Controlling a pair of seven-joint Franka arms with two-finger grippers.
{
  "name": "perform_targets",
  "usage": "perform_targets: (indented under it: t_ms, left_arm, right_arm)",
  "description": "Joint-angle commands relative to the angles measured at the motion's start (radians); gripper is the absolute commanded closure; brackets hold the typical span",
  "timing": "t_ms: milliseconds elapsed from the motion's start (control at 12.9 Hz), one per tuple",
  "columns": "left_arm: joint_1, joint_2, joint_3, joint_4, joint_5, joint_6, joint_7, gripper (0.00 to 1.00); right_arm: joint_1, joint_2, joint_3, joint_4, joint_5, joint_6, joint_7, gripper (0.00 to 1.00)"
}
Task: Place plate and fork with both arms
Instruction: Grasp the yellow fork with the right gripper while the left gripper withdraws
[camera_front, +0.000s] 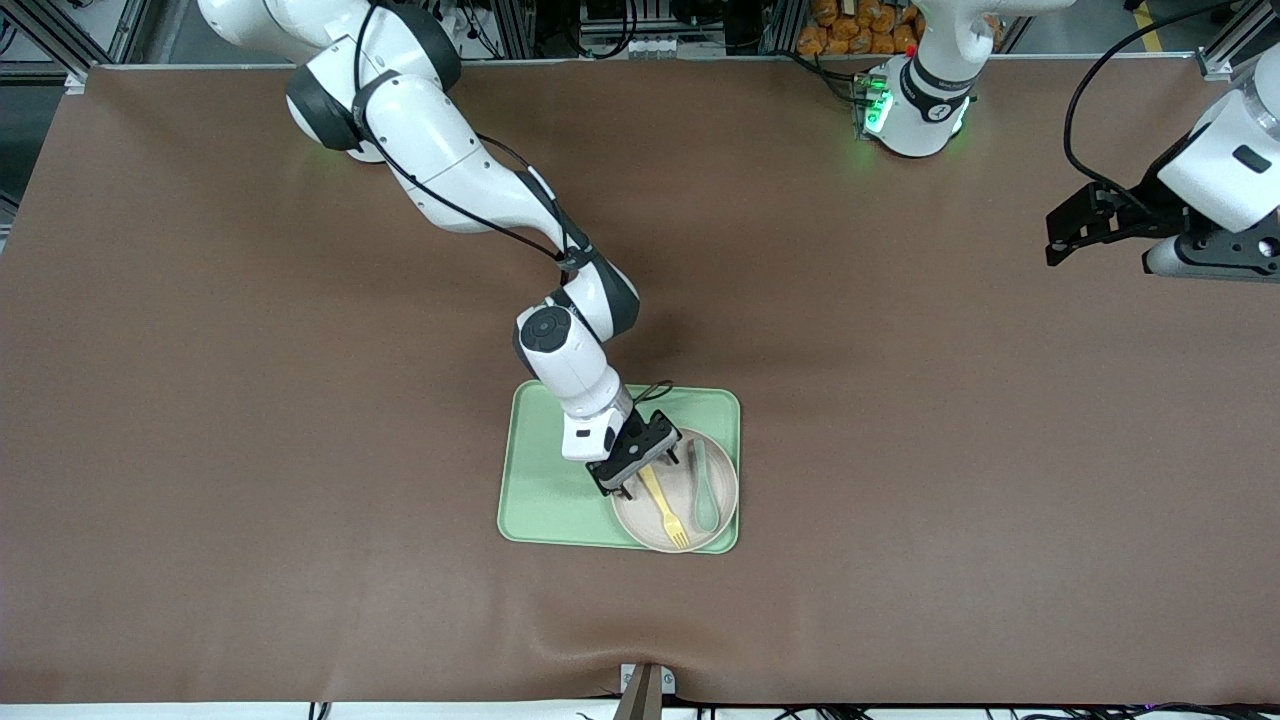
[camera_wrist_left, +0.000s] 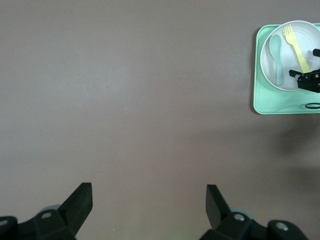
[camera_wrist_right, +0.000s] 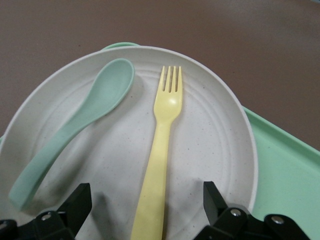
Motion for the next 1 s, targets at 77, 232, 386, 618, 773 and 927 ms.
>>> perform_targets:
  t_ms: [77,232,386,618,773,927]
  left_arm:
    - [0.016,-0.025,-0.012,-0.020,-0.016,-0.002,0.018,0.00]
    - [0.018,-0.027,-0.011,-0.018,-0.016,-0.002,0.022,0.00]
    - [0.018,-0.035,-0.011,-0.024,-0.016,-0.009,0.016,0.00]
    - [0.022,-0.032,-0.009,-0.020,-0.012,-0.009,0.019,0.00]
    - [0.022,-0.032,-0.009,-0.020,-0.008,-0.009,0.021,0.00]
    - [0.021,-0.030,-0.011,-0.020,-0.002,-0.009,0.021,0.00]
  right_arm:
    - [0.006,0.009,-0.007,-0.006,-0.039,0.041,-0.033,0.74]
    - [0.001,0.005,-0.007,-0.007,-0.058,0.041,-0.050,1.00]
    - [0.003,0.000,-0.007,-0.007,-0.058,0.041,-0.047,1.00]
    - [0.001,-0.029,-0.007,-0.041,-0.056,0.027,-0.040,1.00]
    - [-0.002,-0.047,-0.005,-0.064,-0.053,0.021,-0.039,1.00]
    - [-0.005,-0.087,-0.005,-0.071,-0.044,-0.039,-0.036,1.00]
